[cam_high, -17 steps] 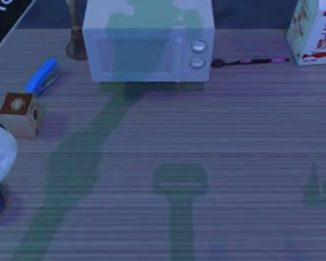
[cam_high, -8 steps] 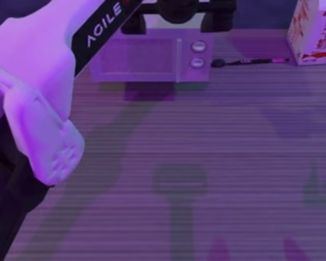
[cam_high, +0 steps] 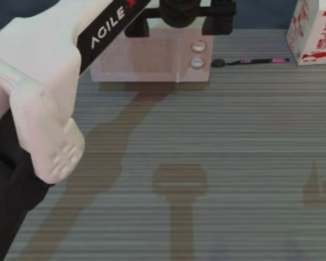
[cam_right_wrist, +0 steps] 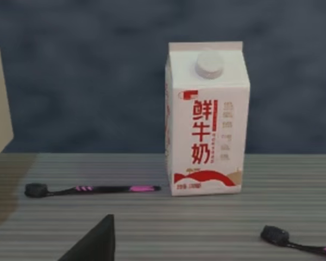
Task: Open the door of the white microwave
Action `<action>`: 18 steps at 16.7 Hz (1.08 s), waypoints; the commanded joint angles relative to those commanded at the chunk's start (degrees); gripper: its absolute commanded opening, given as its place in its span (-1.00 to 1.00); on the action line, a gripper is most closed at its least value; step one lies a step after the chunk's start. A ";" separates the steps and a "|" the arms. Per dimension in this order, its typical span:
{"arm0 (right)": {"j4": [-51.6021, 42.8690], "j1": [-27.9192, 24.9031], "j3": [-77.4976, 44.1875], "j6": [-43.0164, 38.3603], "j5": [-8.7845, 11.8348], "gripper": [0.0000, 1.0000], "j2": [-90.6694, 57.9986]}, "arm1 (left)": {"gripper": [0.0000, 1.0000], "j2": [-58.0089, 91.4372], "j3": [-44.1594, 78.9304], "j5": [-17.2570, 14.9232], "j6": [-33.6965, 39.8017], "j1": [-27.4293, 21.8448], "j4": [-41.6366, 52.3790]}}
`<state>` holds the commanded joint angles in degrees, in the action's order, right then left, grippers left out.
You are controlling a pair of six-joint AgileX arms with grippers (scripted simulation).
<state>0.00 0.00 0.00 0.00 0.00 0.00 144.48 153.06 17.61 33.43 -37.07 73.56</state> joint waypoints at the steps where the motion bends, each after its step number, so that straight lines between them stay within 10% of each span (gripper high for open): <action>1: 0.00 0.00 0.00 0.00 0.00 1.00 0.00 | 1.00 0.52 -1.12 -0.15 -0.33 0.34 -1.74; 10: 0.00 0.00 0.00 0.00 0.00 1.00 0.00 | 1.00 2.60 -5.50 -0.76 -1.61 1.69 -8.58; 18: 0.00 0.00 0.00 0.00 0.00 1.00 0.00 | -0.21 2.60 -5.50 -0.76 -1.61 1.69 -8.58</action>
<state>0.00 0.00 0.00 0.00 0.00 0.00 147.08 147.56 16.85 31.82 -35.37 64.98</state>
